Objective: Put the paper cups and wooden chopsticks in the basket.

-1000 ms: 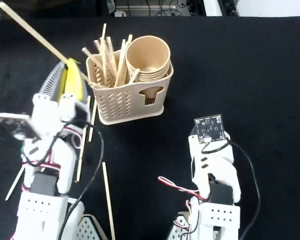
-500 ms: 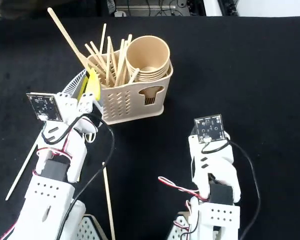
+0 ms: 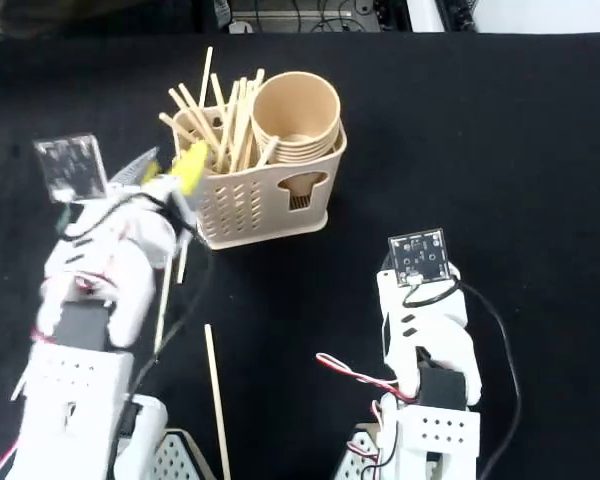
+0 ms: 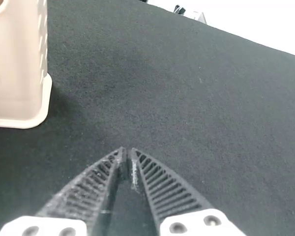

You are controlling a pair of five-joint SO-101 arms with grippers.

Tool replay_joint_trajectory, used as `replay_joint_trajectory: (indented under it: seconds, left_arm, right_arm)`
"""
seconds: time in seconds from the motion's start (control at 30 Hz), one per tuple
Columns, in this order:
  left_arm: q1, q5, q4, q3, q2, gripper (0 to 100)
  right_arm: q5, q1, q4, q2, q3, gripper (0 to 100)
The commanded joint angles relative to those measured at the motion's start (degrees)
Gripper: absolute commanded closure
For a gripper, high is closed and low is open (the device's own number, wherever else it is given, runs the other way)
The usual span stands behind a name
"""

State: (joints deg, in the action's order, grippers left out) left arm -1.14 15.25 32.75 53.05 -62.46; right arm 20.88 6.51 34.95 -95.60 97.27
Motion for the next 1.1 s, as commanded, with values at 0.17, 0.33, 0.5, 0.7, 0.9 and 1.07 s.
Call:
replay_joint_trajectory:
  seconds: [0.17, 0.33, 0.5, 0.7, 0.9, 1.07]
  left_arm:
    - [23.16, -21.98, 44.66, -29.32, 9.67, 78]
    - [33.27, -40.35, 43.69, -21.49, 22.59, 79]
    - [41.1, -48.53, 30.86, -16.31, 37.1, 79]
    - [41.89, -51.43, 24.35, -18.86, 56.79, 79]
    - [42.07, -51.43, 21.19, -25.1, 73.32, 81]
    - [41.71, -51.6, 21.1, -28.44, 78.77, 98]
  right_arm:
    - [0.53, -0.7, 0.09, -0.48, -0.13, 98.5]
    - [0.53, -0.7, 0.0, -0.48, -0.13, 98.5]
    - [0.53, -0.7, 0.0, -0.48, -0.13, 98.5]
    - [0.53, -0.7, 0.0, -0.48, -0.13, 98.5]
    - [0.53, -0.7, 0.09, -0.48, -0.13, 98.5]
    - [0.53, -0.7, 0.09, -0.48, -0.13, 98.5]
